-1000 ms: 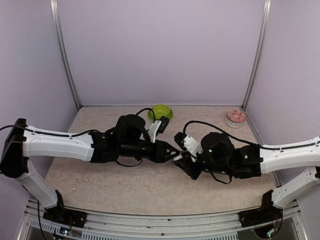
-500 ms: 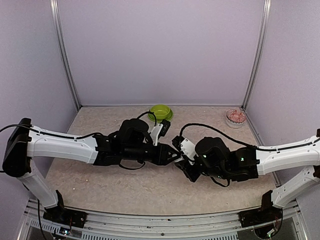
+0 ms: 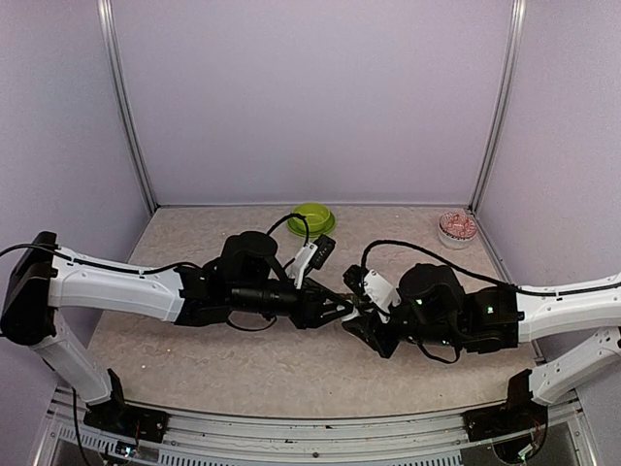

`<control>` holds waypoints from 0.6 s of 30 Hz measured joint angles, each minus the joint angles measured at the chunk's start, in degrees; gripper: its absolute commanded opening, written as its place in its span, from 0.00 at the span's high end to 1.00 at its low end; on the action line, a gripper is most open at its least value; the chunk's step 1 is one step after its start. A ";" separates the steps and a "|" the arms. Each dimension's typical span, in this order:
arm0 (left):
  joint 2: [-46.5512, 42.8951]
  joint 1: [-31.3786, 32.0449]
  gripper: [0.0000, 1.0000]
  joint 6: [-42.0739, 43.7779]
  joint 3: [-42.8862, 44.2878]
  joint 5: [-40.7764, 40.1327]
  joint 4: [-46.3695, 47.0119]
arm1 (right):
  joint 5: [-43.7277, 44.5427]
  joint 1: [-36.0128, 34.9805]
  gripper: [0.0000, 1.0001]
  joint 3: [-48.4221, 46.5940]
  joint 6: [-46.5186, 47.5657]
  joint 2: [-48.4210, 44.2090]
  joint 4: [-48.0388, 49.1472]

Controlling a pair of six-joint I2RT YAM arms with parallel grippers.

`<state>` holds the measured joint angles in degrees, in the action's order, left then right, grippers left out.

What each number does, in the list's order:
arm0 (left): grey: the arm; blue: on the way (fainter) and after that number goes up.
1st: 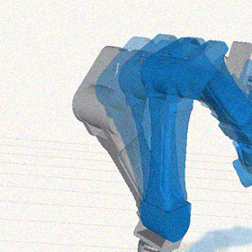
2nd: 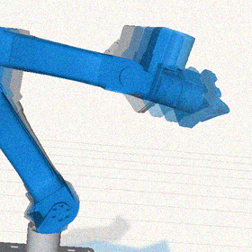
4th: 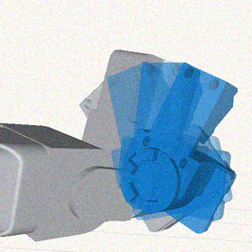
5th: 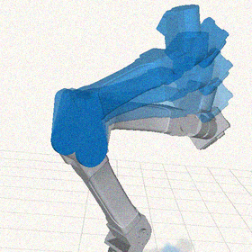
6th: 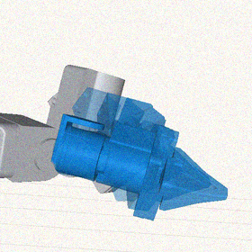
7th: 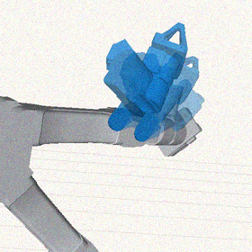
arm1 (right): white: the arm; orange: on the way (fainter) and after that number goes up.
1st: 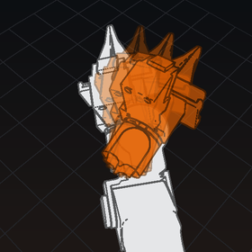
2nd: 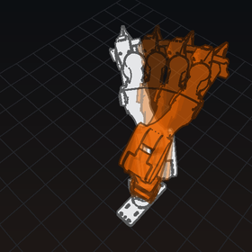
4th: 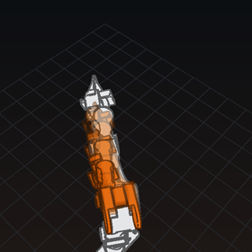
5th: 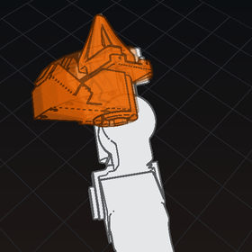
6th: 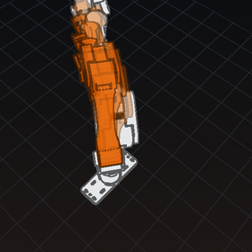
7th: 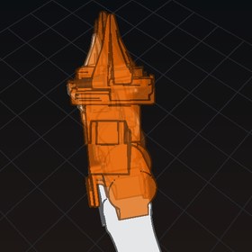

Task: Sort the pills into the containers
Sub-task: Screw the lid of the pill bottle onto the pill bottle.

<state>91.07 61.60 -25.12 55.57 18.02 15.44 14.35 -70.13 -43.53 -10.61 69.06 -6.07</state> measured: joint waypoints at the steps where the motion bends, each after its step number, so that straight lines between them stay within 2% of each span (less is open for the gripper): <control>1: -0.13 0.02 0.70 0.57 -0.11 0.39 0.00 | -0.48 0.00 0.70 0.02 -0.22 -0.13 -0.11; 7: -1.03 0.07 0.63 3.50 -1.38 3.26 0.94 | -3.80 0.39 0.70 0.63 -1.07 -1.42 0.17; 11: -1.81 0.20 0.50 4.39 -2.69 4.00 1.79 | -4.98 0.42 0.70 0.63 -1.09 -1.88 0.79; 15: -3.21 -0.33 0.29 4.39 -3.80 4.26 2.25 | -4.92 0.52 0.70 0.63 -1.11 -1.88 1.22; 18: -4.74 -0.59 0.05 4.02 -4.42 4.44 2.49 | -4.46 0.57 0.70 0.63 -1.14 -1.88 1.57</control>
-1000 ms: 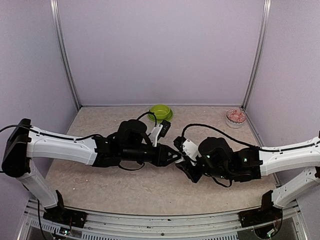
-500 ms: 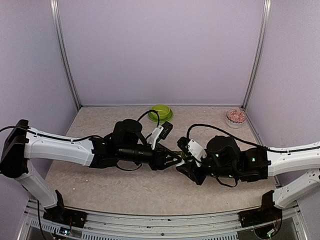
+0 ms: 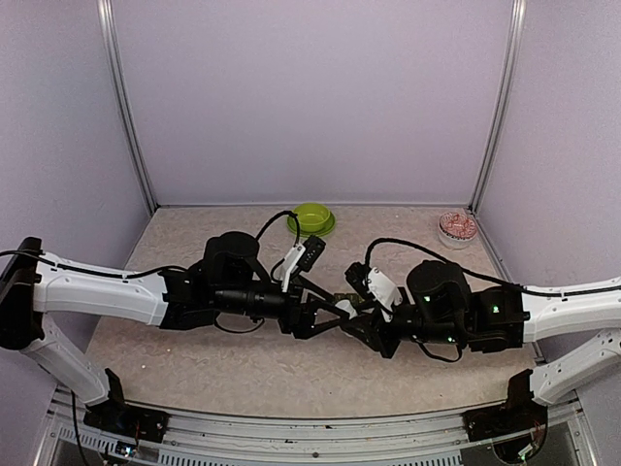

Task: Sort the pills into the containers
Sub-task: Screw the lid of the pill bottle onto the pill bottle.

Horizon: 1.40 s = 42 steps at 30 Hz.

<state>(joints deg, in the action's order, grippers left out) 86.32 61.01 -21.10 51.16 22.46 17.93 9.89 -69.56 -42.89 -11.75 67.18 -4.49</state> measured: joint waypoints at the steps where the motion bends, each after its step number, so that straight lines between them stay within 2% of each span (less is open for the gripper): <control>1: -0.68 -0.15 0.02 -0.63 -0.13 0.02 0.20 | 0.26 0.00 0.70 0.00 0.00 0.00 0.04; 16: -2.05 -0.61 0.01 -7.02 -0.20 0.31 2.21 | 4.09 0.00 0.72 -0.50 0.02 1.51 0.35; 24: -1.60 0.07 0.01 -7.23 -0.20 1.64 2.62 | 4.98 0.22 0.77 -0.57 0.02 1.68 0.96; 42: -0.59 0.52 0.01 -7.41 -0.17 1.03 2.67 | 4.94 0.24 0.77 -0.61 -0.15 3.43 1.49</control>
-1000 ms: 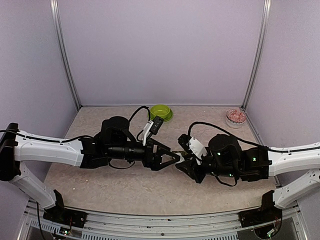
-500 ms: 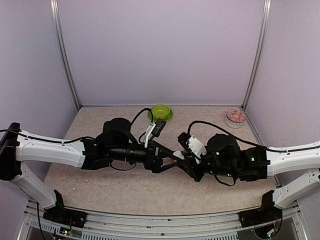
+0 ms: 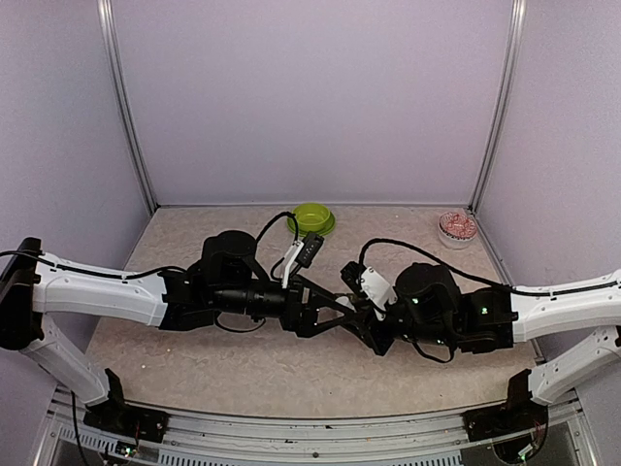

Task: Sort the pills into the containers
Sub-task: Screw the lid of the pill bottle onto the pill bottle.

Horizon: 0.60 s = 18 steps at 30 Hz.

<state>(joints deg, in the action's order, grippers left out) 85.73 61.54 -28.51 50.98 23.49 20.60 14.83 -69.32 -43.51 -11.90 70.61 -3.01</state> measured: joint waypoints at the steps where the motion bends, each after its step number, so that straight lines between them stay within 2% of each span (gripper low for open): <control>1: 0.00 0.00 0.01 0.00 0.00 -0.04 -0.02 | -0.07 0.00 0.77 0.00 0.00 0.09 0.00; 18: 0.46 0.17 0.01 -0.35 0.00 -0.26 0.48 | -2.19 0.00 0.77 -0.02 -0.02 0.76 1.25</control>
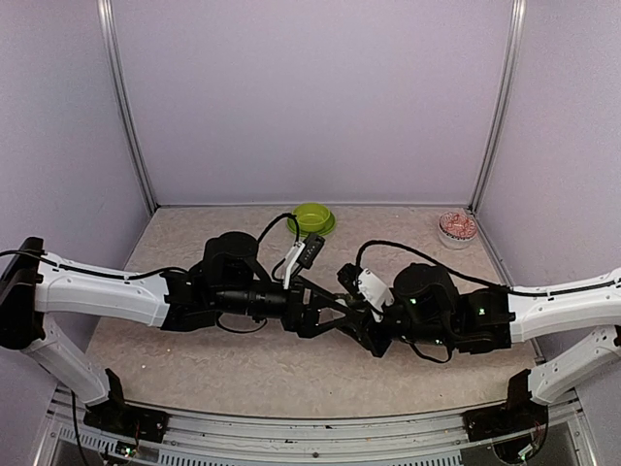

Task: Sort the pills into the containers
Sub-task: Screw the lid of the pill bottle onto the pill bottle.

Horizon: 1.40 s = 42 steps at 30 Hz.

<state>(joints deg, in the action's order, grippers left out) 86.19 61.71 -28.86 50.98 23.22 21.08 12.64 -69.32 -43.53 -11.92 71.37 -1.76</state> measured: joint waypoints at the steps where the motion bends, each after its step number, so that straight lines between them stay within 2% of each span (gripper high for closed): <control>1: 0.15 0.00 0.01 -0.07 0.00 -0.02 0.09 | -0.15 0.00 0.77 0.00 0.00 0.13 0.00; 17: 1.64 1.03 0.01 -0.50 0.11 -1.29 3.30 | -3.63 -0.04 0.77 0.00 0.00 0.61 1.09; 28: -0.13 1.09 0.01 -0.61 0.15 -2.34 0.09 | 0.87 0.07 0.77 0.35 -0.02 -3.72 0.79; 42: -2.10 1.57 0.01 -0.59 -0.48 -2.43 0.02 | 2.03 0.07 0.77 0.35 0.00 -3.43 0.72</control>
<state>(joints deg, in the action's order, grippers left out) 84.09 63.29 -29.45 50.50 20.80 21.10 14.68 -69.25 -43.18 -11.92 67.94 -1.04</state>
